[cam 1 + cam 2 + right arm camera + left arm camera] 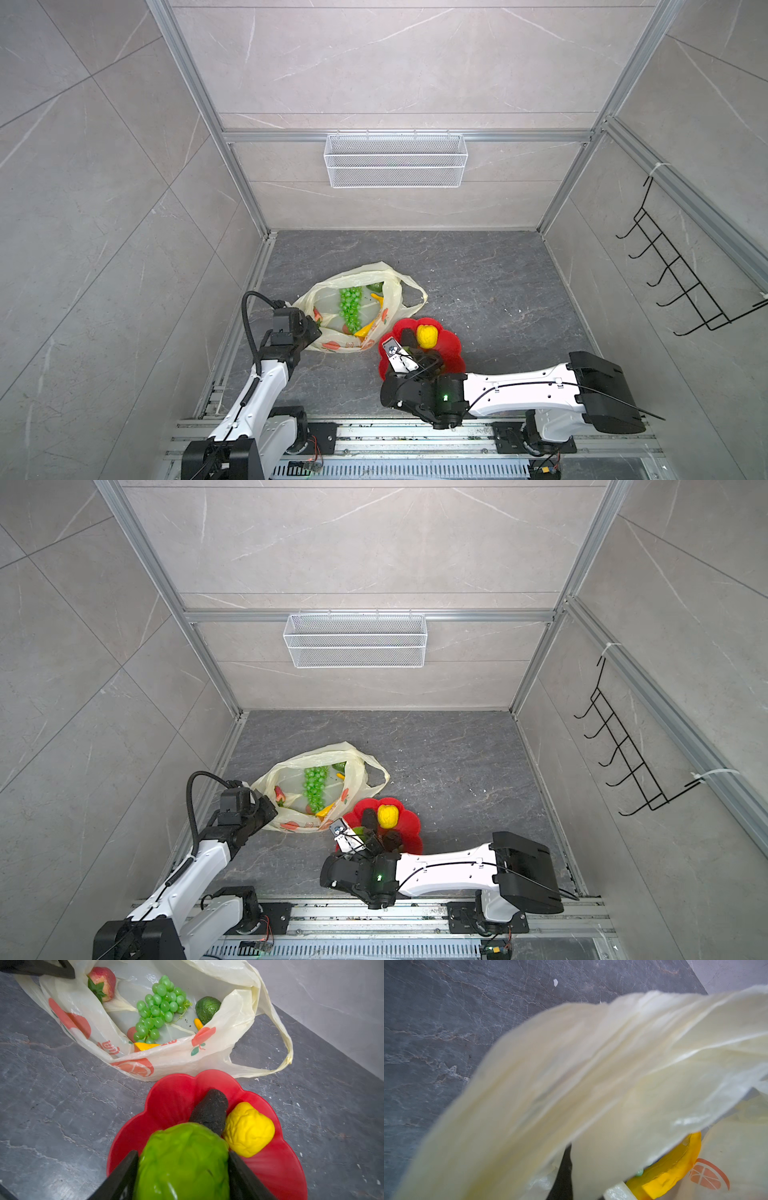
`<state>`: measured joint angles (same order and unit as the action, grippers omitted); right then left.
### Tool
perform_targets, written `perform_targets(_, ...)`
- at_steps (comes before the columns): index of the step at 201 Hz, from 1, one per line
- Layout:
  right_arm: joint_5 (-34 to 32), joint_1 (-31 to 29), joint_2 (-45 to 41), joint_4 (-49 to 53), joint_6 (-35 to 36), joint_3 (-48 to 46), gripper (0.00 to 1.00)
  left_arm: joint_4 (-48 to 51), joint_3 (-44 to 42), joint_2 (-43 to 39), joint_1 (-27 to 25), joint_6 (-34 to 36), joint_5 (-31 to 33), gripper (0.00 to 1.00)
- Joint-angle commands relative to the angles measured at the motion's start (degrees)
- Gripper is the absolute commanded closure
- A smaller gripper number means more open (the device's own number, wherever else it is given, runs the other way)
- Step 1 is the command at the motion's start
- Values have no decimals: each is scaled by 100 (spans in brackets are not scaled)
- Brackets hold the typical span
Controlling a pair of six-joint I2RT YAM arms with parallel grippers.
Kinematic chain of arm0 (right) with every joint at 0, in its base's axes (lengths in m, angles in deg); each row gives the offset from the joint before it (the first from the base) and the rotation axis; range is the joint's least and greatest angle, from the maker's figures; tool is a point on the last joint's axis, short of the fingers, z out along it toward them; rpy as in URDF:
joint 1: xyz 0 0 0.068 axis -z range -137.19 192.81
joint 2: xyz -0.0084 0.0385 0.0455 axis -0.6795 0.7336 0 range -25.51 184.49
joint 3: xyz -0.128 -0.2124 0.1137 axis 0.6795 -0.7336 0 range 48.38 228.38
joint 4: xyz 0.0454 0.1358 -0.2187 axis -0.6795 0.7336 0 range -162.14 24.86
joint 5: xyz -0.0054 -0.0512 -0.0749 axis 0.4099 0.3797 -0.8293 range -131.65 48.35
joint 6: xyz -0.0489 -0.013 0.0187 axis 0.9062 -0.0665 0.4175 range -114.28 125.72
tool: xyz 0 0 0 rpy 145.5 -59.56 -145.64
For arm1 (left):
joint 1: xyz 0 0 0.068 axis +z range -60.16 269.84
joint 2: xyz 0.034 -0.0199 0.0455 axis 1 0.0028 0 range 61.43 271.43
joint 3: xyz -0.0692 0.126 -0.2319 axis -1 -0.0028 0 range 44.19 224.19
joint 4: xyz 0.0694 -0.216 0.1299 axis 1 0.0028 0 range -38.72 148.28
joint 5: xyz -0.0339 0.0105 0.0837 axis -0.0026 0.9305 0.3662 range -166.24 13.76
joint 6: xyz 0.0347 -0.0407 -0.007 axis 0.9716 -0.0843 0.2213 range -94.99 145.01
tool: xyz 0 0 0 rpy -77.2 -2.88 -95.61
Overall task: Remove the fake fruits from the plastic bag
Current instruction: 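Carry the green bumpy fruit with the right gripper over the red plate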
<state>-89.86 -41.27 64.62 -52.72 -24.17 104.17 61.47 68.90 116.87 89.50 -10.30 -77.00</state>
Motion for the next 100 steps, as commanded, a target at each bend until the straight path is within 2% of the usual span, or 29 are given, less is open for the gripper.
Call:
perform_targets(1,-685,-159,310,480,-373,-2,35,-176,-38,-59,31,140,-74,100)
perform_targets(100,-1147,-252,1265,1232,-996,151,32,-184,-31,-13,30,139,-91,100)
